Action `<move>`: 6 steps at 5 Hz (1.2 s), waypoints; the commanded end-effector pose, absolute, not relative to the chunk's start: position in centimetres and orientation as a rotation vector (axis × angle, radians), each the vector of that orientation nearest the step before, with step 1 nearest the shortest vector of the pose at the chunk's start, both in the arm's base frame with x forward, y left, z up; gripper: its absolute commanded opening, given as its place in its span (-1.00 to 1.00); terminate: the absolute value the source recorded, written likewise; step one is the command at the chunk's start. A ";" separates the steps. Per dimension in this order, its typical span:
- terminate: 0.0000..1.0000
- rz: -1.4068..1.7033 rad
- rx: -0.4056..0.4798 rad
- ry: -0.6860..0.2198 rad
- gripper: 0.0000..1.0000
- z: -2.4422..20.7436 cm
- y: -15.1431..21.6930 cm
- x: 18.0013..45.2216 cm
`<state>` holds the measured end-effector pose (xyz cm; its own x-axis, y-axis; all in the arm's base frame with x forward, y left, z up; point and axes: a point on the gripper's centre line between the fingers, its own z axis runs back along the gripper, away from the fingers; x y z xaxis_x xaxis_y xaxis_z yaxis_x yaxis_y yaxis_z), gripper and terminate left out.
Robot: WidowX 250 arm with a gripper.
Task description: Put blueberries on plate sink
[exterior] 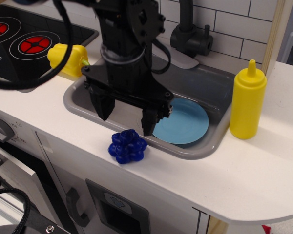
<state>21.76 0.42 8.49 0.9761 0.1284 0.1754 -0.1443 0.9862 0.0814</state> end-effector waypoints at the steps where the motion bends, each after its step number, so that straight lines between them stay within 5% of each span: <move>1: -1.00 0.157 -0.009 -0.162 1.00 7.5 0.6 21.8; 6: -1.00 0.215 0.083 -0.174 1.00 4.5 0.5 21.4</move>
